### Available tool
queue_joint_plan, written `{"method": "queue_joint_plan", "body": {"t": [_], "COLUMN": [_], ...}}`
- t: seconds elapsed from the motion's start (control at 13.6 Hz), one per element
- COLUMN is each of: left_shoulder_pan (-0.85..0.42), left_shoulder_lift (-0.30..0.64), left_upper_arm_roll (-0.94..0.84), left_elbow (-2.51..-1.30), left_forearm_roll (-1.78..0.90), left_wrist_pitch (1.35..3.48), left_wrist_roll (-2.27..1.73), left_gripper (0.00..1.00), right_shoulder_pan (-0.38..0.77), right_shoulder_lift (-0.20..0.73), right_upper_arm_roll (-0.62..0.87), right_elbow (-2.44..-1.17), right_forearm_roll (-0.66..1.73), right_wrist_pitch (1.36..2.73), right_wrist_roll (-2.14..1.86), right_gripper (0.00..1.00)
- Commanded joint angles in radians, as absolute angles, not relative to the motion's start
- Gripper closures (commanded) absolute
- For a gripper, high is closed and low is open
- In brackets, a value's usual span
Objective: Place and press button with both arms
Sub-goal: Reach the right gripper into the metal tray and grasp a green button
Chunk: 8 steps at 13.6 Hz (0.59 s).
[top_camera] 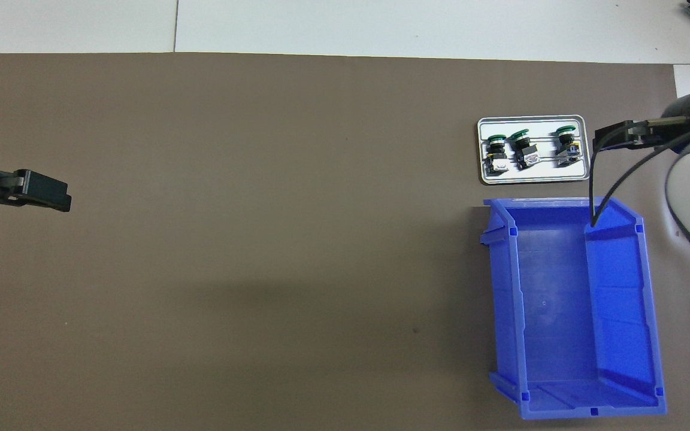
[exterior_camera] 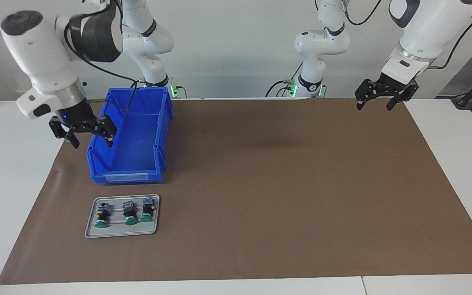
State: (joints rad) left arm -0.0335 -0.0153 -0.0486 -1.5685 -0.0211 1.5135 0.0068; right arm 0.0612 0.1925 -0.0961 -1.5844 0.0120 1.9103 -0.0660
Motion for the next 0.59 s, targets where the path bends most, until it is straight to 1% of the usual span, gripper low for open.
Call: {"method": "queue_joint_plan", "body": {"t": [0.0, 0.15, 0.29, 0.52], "left_shoulder_pan": [-0.025, -0.025, -0.025, -0.025], "left_shoulder_lift": [-0.044, -0.044, -0.044, -0.044], "left_upper_arm_roll": [-0.054, -0.052, -0.052, -0.054], "left_elbow": [-1.601, -1.601, -1.601, -1.601], "left_forearm_roll": [-0.02, -0.02, -0.02, -0.02], "left_wrist_pitch": [1.517, 1.517, 1.517, 1.517], "left_wrist_roll": [-0.002, -0.002, -0.002, -0.002], "left_gripper": [0.0, 0.0, 0.0, 0.0], "right_shoulder_pan": [0.052, 0.049, 0.051, 0.041], "right_shoulder_lift": [0.332, 0.411, 0.461, 0.524], "right_upper_arm_roll": [-0.077, -0.075, -0.074, -0.074], "right_elbow": [-1.552, -1.552, -1.558, -1.58], "right_forearm_roll": [0.072, 0.109, 0.155, 0.192], "right_wrist_pitch": [2.056, 2.158, 2.233, 2.287], "right_wrist_roll": [-0.15, -0.217, -0.312, -0.468], "right_gripper": [0.0, 0.0, 0.0, 0.01]}}
